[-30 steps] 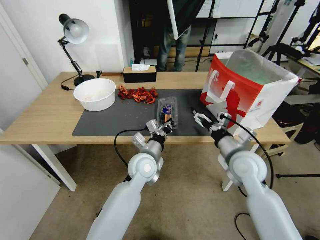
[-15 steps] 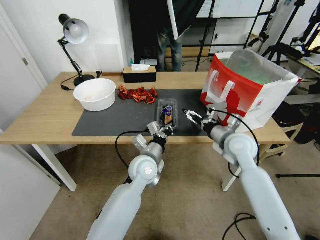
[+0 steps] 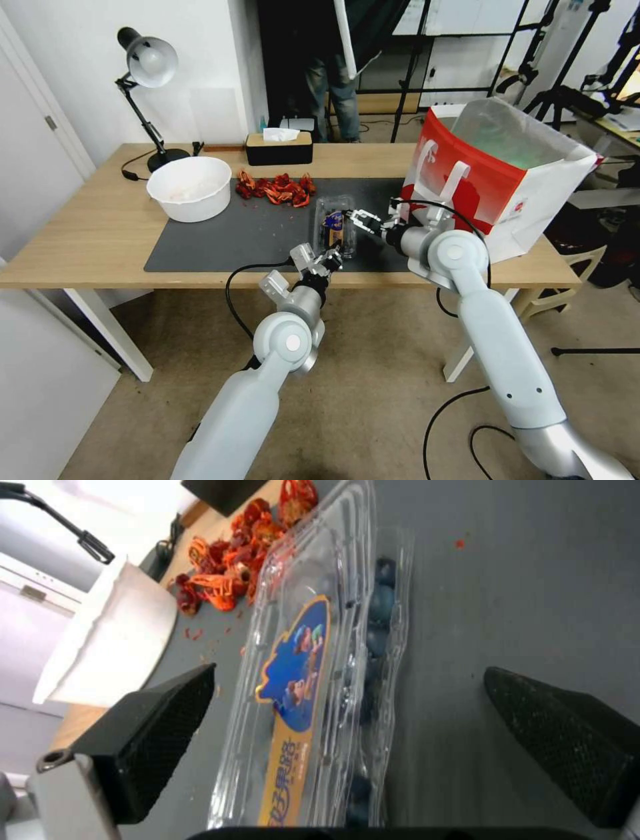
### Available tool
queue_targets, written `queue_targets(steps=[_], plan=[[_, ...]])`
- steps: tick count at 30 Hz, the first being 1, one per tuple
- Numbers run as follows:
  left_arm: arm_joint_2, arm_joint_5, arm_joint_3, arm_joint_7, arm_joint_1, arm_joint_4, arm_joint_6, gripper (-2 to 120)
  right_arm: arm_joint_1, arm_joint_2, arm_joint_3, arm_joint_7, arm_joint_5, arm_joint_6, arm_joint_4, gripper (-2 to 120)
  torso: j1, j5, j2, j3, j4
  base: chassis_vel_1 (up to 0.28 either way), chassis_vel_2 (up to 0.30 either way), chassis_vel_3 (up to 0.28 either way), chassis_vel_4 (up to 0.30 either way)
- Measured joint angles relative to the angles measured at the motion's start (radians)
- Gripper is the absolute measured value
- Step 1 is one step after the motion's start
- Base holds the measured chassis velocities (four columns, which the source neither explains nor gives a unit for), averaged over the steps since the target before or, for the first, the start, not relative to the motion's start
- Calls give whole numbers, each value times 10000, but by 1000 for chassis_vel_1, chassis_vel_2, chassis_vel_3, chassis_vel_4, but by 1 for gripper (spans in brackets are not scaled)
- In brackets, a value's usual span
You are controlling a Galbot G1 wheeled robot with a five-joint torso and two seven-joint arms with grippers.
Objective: Close the takeout container lid, then place the container into the takeout bag.
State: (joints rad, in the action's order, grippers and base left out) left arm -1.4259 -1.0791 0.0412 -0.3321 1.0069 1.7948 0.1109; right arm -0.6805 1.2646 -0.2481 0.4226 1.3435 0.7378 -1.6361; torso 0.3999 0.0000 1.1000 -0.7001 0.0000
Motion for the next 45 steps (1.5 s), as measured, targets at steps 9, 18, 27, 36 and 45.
queue_targets(steps=[9, 18, 27, 36, 45], plan=[[23, -43, 8, 3, 6, 31, -2, 0, 275, 138, 262, 300, 389, 0, 282, 100, 1, 0, 0, 0, 1, 0, 0, 0, 0], [-7, -33, 50, 60, 80, 39, -21, 0, 548, 293, 548, 914, 1172, -6, 595, 84, 1, 0, 0, 0, 0, 0, 0, 0, 0], [43, -33, 66, 64, 118, 119, -54, 0, 615, 286, 533, 1205, 1573, -13, 735, 53, 1, 0, 0, 0, 0, 0, 0, 0, 0], [95, -33, 107, 71, 179, 177, -82, 0, 559, 241, 440, 1248, 1606, -20, 803, 25, 1, 1, 0, 0, 0, 0, 0, 0, 0], [228, -31, 275, 133, 361, 337, -217, 0, 451, 241, 381, 1007, 1242, -38, 814, 0, 0, 0, 0, 3, 1, 0, 0, 0, 0]])
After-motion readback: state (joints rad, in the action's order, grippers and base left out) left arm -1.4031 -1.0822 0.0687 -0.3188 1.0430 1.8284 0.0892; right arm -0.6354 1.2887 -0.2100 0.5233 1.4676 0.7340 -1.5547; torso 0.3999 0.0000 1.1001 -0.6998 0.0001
